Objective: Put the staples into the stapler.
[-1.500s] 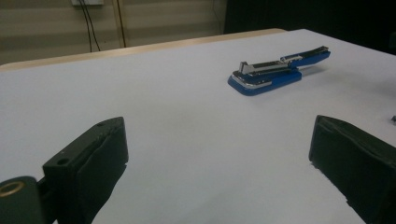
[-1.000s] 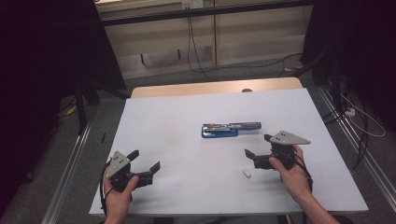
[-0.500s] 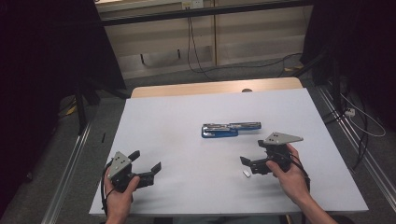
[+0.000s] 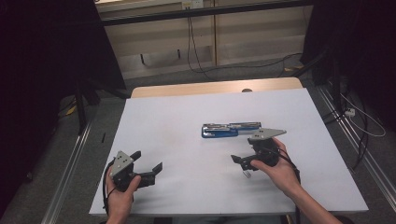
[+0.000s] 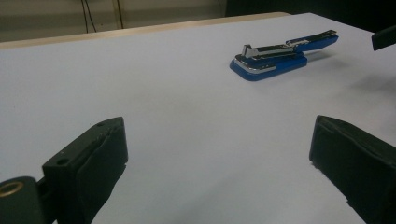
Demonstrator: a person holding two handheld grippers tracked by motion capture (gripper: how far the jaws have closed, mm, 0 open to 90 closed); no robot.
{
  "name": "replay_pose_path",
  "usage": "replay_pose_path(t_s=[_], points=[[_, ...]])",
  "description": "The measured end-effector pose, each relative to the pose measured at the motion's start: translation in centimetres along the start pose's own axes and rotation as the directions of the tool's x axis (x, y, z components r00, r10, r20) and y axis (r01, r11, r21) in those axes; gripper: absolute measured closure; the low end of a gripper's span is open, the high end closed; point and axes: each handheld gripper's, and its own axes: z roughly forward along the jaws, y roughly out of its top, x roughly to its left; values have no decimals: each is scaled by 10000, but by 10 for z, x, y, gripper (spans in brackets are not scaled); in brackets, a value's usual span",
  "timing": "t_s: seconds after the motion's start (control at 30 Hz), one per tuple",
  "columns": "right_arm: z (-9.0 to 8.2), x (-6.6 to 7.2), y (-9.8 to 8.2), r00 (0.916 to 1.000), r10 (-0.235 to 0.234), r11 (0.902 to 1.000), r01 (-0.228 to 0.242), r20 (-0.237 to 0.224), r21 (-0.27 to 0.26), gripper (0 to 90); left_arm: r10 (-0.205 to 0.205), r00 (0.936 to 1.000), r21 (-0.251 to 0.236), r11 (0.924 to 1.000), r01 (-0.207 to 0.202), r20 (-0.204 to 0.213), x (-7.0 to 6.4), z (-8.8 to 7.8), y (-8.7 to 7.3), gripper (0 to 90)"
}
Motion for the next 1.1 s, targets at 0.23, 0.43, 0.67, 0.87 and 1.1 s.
replay_pose_path(t_s=[0.23,0.43,0.67,0.87,1.1], points=[[9,0,-2,9977,114,9985,-77,-666,549,102,-27,10000,-184,9998,25,-93,-2,-4,0,45],[6,0,-4,9977,220,9897,-126,-643,1425,121,-88,9999,-59,9999,88,-104,-1,-2,-2,44],[1,-2,-8,9977,296,9751,-155,-605,2211,126,152,9999,224,9996,-154,83,-3,0,-2,43],[-6,-7,-14,9951,672,9603,-448,-723,2752,261,71,9999,206,9998,-73,89,-2,-1,-2,43],[-10,-3,-13,9936,379,9423,-2,-1062,3347,511,78,9999,234,9997,-76,-99,-1,0,-3,42]])
